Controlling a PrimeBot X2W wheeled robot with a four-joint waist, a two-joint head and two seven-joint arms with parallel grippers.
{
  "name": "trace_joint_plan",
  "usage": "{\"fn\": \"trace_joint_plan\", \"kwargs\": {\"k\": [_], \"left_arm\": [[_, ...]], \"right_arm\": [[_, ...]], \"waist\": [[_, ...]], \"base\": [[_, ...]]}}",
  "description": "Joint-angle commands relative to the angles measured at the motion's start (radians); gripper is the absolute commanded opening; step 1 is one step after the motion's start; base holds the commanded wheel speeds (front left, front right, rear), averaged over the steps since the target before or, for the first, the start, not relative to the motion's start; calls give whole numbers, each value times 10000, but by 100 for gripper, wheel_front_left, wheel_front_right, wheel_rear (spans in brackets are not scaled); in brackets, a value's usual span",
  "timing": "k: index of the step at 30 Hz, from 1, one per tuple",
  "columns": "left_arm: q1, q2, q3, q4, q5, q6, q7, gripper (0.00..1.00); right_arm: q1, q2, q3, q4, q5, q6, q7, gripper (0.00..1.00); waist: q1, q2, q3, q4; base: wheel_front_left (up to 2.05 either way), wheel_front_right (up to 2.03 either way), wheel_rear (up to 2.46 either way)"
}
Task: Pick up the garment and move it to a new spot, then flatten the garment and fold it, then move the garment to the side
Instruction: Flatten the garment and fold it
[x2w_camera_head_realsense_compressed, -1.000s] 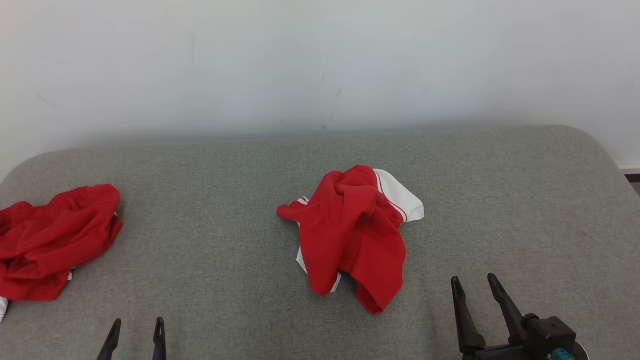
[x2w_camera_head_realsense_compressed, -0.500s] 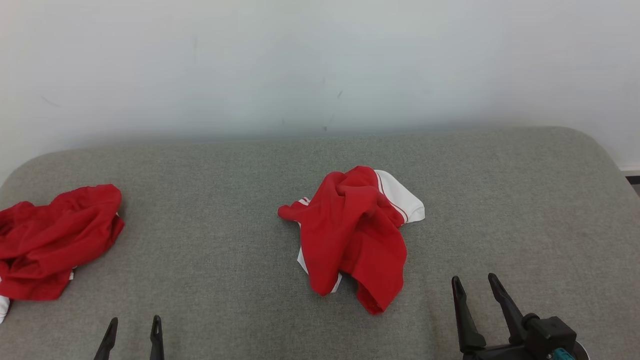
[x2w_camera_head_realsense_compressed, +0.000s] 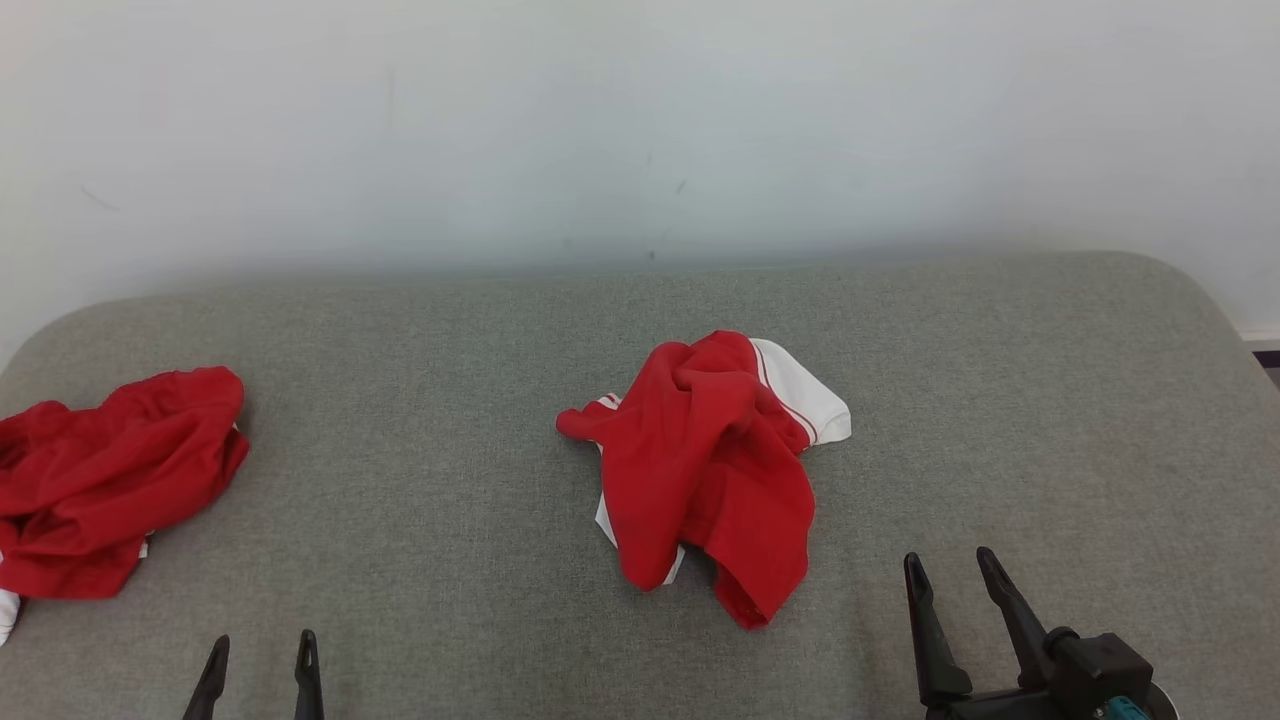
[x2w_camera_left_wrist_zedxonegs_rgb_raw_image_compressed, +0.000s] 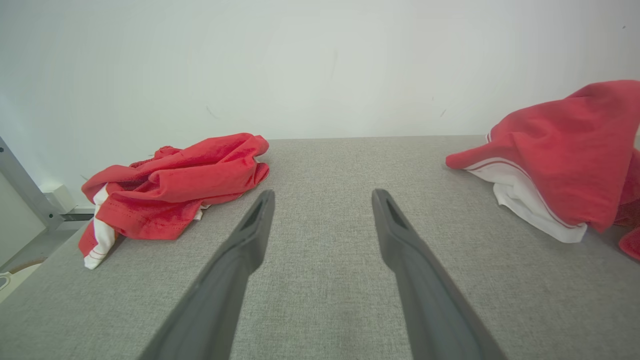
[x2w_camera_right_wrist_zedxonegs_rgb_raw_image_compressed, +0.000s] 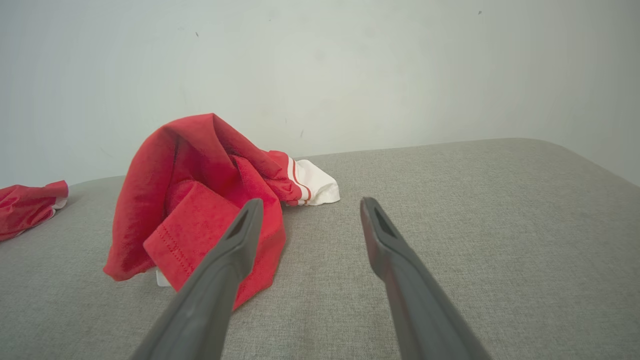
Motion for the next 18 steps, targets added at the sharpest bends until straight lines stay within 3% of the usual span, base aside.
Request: {"fn": "trace_joint_plan", "kwargs": {"k": [1, 10, 18], "left_arm": [[-16, -17, 43, -10, 12, -8, -54, 100], [19, -82, 101, -60, -60, -9, -54, 100], [-240, -176, 129, -45, -187, -10, -54, 100]], "right_arm": [[70, -15, -23, 24, -55, -22, -24, 100], [95, -15, 19, 99, -44, -22, -24, 100], [-926, -13, 161, 1077, -344, -22, -24, 100]], "waist": [[-1, 0, 2, 2], [-1, 0, -1, 25], [-1, 0, 160, 219]], "base": [[0, 0, 0], [0, 0, 0], [0, 0, 0]]}}
